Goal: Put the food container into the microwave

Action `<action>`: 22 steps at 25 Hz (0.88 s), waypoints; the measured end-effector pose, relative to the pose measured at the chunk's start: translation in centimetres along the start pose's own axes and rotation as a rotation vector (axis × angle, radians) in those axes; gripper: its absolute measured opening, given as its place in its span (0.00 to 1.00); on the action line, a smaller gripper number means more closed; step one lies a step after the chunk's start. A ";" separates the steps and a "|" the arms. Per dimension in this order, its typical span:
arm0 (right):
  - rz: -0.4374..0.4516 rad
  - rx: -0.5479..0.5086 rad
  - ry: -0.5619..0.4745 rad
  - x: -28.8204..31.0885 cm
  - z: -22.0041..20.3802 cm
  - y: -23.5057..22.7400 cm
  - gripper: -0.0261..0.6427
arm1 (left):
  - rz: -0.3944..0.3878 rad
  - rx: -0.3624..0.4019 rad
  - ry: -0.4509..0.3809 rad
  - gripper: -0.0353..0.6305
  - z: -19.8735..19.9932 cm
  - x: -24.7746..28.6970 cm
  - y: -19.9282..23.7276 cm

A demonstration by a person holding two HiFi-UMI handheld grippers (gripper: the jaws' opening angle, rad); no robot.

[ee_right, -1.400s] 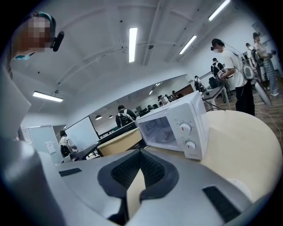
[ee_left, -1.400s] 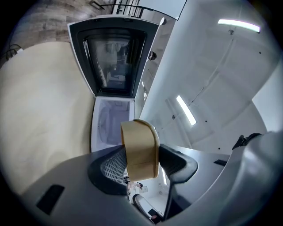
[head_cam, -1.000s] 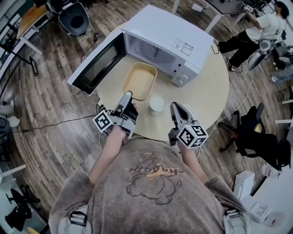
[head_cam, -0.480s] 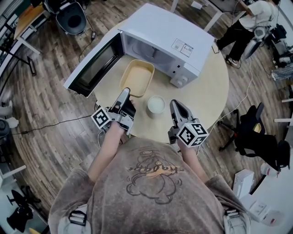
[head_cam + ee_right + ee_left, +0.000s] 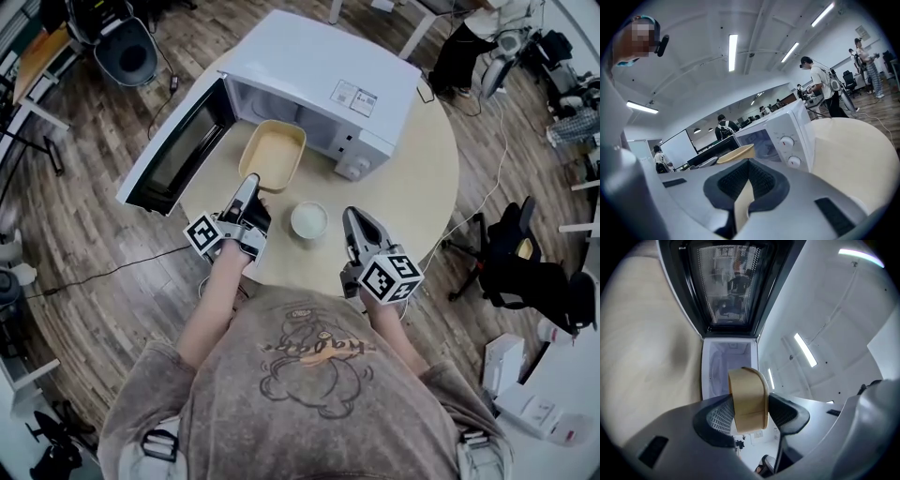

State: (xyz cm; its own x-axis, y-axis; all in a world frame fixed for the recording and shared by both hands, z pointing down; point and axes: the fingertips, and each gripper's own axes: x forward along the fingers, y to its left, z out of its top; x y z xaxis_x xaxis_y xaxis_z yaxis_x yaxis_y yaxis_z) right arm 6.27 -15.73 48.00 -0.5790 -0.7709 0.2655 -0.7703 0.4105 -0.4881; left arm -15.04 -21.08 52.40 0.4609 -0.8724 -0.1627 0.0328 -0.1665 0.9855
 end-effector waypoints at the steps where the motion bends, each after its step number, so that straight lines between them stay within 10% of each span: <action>1: -0.003 0.000 -0.002 -0.1 0.1 -0.1 0.04 | 0.004 0.007 0.006 0.41 0.1 0.4 0.2; 22: -0.063 0.016 -0.017 -1.4 0.6 -2.6 0.04 | 0.040 0.081 0.041 0.41 1.8 7.9 4.4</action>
State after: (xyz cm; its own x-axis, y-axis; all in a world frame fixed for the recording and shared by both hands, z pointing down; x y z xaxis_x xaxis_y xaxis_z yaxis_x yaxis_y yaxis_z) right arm 9.23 -16.05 48.40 -0.5245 -0.8034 0.2819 -0.8008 0.3530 -0.4839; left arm -12.82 -29.57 55.39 0.4961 -0.8600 -0.1198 -0.0570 -0.1700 0.9838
